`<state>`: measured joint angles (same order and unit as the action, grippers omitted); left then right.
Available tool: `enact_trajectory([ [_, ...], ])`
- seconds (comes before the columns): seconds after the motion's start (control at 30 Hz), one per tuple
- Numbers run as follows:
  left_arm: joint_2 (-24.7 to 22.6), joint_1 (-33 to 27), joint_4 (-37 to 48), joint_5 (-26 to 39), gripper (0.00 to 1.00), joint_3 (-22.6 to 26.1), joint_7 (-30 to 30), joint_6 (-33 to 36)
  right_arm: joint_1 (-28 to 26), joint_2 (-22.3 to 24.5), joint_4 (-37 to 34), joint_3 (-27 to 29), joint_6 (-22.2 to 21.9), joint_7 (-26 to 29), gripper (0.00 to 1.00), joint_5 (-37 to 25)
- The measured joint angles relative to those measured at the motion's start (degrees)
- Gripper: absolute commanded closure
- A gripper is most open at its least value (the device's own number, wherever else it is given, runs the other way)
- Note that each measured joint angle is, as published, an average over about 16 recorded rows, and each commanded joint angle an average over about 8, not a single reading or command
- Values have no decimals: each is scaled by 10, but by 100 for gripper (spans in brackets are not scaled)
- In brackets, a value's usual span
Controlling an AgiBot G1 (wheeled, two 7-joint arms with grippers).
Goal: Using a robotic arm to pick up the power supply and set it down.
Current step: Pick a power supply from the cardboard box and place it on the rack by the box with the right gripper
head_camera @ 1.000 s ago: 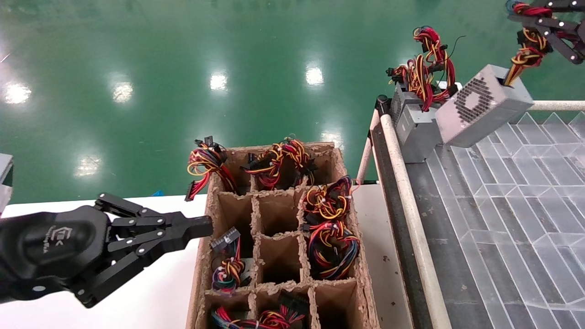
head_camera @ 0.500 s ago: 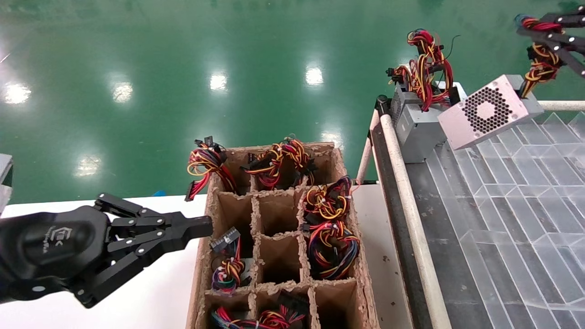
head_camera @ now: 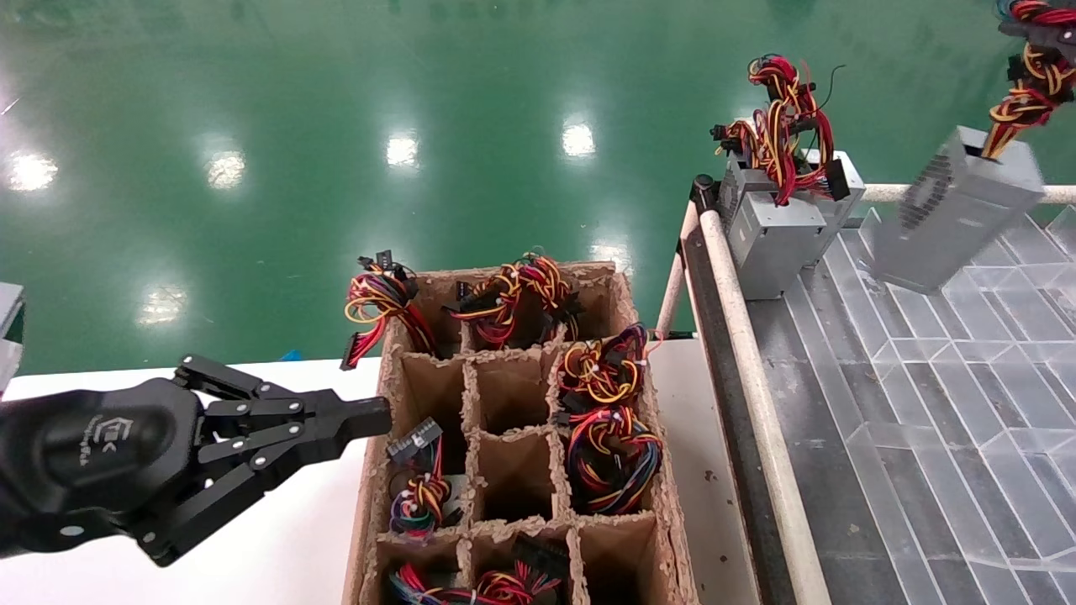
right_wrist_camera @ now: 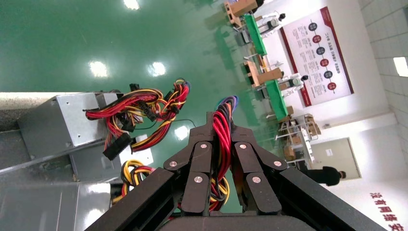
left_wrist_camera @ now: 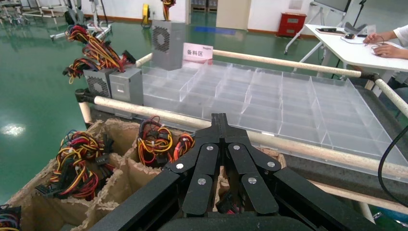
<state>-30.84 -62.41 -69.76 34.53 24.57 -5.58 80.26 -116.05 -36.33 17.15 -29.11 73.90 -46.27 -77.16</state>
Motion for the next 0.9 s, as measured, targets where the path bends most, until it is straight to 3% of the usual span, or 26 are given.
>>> enact_trajectory([
  [0.37, 0, 0, 0, 0, 100, 0, 0, 0, 30, -39, -30, -2, -32, -21, 100, 0],
  [0.9, 0, 0, 0, 0, 100, 0, 0, 0, 60, -123, -108, 9, -143, -75, 100, 14],
])
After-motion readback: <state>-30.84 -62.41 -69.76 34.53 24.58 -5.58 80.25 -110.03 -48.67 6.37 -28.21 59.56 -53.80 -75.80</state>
